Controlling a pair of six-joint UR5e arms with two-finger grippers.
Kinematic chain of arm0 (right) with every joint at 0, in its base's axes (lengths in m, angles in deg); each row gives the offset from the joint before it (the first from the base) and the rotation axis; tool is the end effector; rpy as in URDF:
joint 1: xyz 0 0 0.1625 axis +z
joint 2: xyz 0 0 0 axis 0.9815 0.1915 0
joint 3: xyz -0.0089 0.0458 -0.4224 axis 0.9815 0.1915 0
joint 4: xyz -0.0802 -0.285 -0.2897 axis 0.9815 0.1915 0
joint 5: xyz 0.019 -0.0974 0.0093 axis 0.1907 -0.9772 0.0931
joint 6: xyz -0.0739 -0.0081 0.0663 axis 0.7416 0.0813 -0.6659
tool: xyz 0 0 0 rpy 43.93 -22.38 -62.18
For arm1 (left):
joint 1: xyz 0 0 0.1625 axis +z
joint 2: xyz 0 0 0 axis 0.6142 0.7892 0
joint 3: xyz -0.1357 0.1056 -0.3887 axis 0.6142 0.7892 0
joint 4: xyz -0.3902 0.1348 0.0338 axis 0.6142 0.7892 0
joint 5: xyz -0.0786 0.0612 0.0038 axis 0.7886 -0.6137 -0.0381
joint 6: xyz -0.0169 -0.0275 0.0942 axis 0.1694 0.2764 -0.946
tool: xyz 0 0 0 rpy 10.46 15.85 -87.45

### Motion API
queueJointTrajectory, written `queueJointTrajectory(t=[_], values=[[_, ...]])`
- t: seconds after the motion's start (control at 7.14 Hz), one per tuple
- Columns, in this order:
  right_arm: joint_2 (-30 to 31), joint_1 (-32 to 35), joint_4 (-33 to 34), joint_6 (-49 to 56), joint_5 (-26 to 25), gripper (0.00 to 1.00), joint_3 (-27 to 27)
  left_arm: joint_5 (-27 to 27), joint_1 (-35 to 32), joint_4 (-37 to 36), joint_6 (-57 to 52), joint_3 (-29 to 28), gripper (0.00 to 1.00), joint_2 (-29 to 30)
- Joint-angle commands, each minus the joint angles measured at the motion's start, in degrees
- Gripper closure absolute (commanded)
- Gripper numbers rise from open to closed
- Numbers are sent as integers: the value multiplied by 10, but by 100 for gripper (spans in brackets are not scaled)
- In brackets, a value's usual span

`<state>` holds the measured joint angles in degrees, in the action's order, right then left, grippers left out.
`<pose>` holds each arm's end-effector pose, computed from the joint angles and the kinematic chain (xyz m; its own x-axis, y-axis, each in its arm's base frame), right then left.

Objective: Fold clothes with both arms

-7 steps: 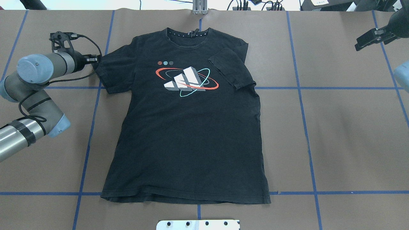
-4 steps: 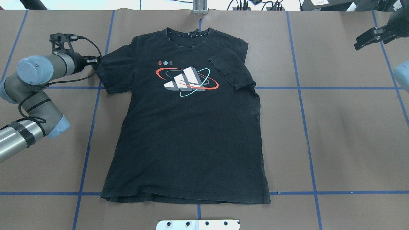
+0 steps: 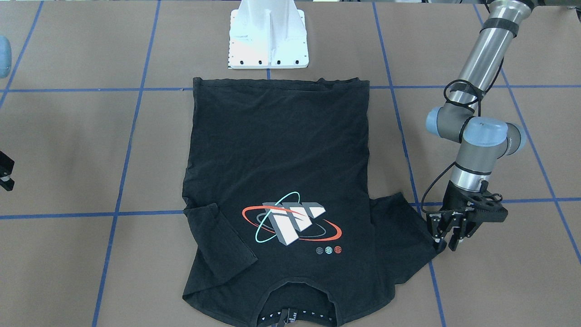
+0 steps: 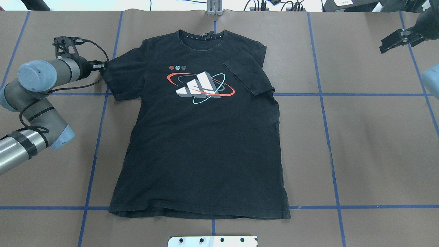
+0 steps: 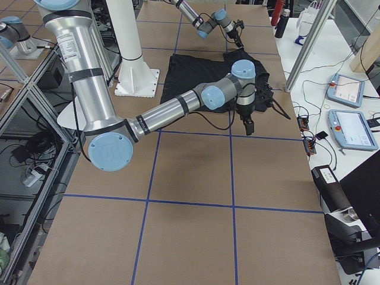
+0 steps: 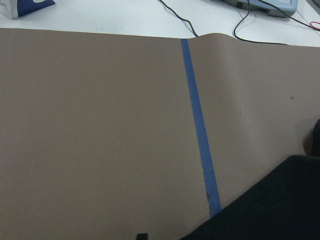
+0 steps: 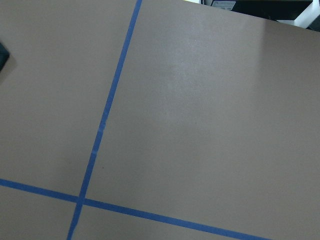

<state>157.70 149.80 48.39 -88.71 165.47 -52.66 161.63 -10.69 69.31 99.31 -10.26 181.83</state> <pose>-0.1210 -0.5868 0.4087 0.7460 -0.2051 0.6336 -0.0038 0.9501 0.3121 0.3701 -0.6199 0.5256 0.6326 0.0394 -0.7735 0.4955 0.7470 0.4433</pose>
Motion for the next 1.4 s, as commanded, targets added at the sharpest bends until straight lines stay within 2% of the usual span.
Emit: queueJointTrajectory(t=[0.0, 0.42, 1.26], values=[[-1, 0, 0, 0, 1, 0, 0, 0, 1, 10, 1, 0, 58, -5], [-1, 0, 0, -1, 1, 0, -1, 0, 1, 11, 1, 0, 65, -5], [-1, 0, 0, -3, 0, 0, -1, 2, 1, 10, -6, -1, 65, -8]])
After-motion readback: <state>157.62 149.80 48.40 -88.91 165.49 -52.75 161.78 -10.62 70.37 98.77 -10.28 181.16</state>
